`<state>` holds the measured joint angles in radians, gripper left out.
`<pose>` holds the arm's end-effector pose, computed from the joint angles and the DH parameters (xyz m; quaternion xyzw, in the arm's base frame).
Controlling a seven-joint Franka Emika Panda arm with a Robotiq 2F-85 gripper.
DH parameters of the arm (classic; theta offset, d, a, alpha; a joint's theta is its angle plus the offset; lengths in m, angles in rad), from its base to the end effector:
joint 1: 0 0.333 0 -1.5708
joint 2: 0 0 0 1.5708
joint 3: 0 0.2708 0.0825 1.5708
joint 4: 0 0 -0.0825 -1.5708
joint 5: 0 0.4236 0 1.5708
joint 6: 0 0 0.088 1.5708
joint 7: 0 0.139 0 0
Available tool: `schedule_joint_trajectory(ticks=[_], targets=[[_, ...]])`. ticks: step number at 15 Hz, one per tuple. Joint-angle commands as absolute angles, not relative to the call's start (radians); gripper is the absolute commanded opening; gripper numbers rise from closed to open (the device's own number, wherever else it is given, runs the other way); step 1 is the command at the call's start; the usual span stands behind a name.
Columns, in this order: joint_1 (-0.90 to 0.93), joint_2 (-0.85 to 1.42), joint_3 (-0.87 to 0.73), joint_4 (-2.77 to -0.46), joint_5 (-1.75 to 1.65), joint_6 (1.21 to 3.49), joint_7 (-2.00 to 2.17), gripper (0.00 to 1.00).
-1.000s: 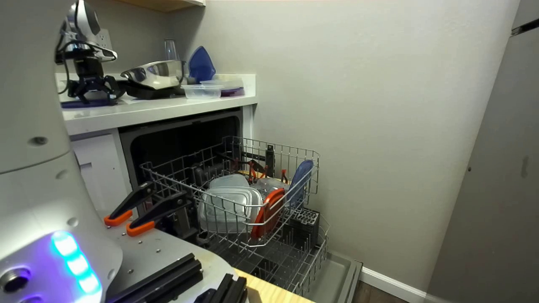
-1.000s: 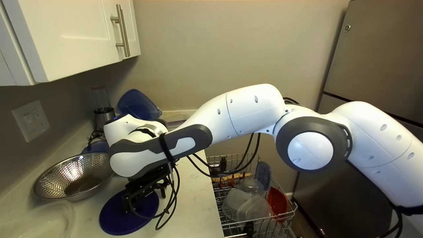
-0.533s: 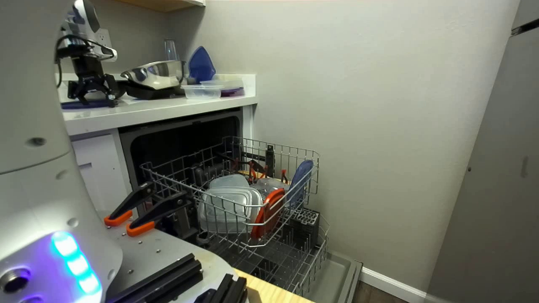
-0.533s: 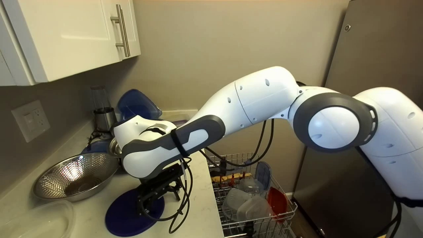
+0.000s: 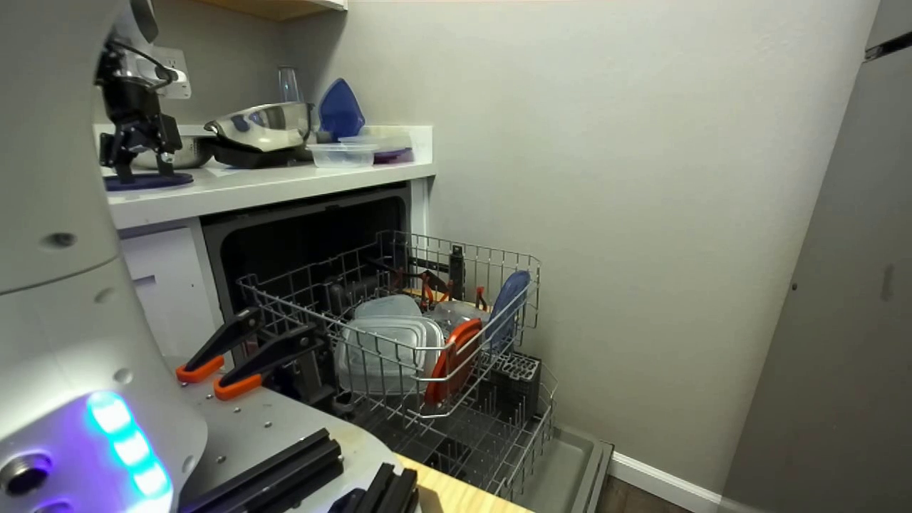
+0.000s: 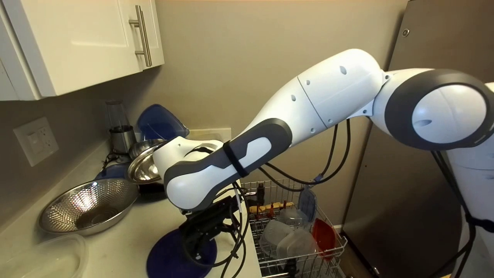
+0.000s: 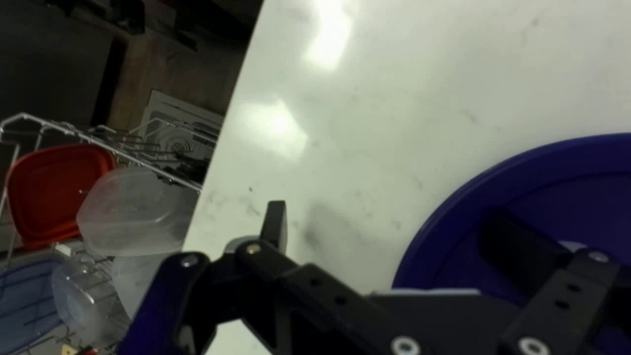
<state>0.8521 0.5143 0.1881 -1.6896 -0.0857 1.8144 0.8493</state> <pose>0.3261 0.5336 0.1869 0.9760 0.1085 -0.1174 0.1477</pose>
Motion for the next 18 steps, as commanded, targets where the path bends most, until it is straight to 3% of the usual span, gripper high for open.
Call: schedule_joint_trajectory(ticks=[1, 8, 18], targets=[[0.828, 0.344, 0.204, -1.926, -0.023, 1.847, 0.936, 1.00], [0.786, 0.119, 0.247, -2.210, 0.033, 1.789, 1.086, 1.00], [0.717, 0.138, 0.308, -2.201, 0.002, 1.784, 1.075, 1.00]])
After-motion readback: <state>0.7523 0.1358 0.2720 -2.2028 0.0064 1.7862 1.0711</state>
